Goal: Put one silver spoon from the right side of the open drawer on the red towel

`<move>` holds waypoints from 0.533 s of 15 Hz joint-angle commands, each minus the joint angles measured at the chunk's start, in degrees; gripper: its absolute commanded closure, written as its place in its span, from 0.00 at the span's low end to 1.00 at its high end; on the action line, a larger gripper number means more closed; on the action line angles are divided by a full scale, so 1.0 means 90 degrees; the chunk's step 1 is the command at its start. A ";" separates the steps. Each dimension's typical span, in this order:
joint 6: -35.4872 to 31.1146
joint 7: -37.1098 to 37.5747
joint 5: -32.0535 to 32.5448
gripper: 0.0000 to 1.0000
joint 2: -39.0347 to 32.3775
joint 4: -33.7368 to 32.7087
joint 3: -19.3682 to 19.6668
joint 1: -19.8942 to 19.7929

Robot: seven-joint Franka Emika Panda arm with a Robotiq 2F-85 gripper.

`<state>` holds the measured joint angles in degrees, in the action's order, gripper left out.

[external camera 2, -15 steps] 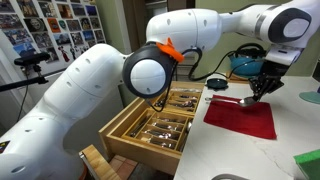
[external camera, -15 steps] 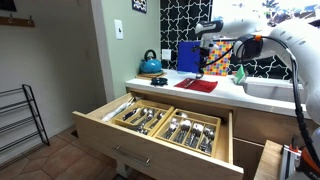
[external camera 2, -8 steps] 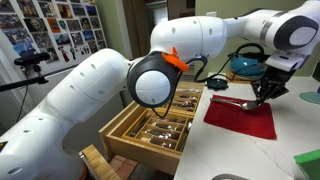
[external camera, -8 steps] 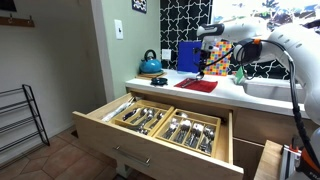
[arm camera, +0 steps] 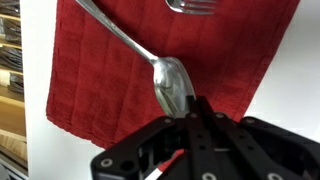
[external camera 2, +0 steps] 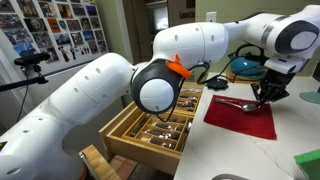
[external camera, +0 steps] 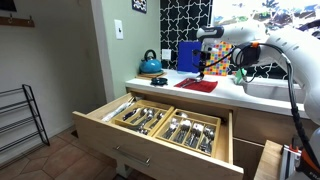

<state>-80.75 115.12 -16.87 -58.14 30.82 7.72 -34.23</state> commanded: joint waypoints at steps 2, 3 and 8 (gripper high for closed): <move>0.0245 0.0327 0.0164 0.91 -0.0363 -0.0667 -0.0083 -0.0044; 0.0239 0.0330 0.0191 0.69 -0.0379 -0.0715 -0.0084 -0.0038; 0.0215 0.0290 0.0459 0.45 -0.0398 -0.0989 -0.0054 0.0062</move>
<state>-80.34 116.73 -15.01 -59.84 26.64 7.67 -33.88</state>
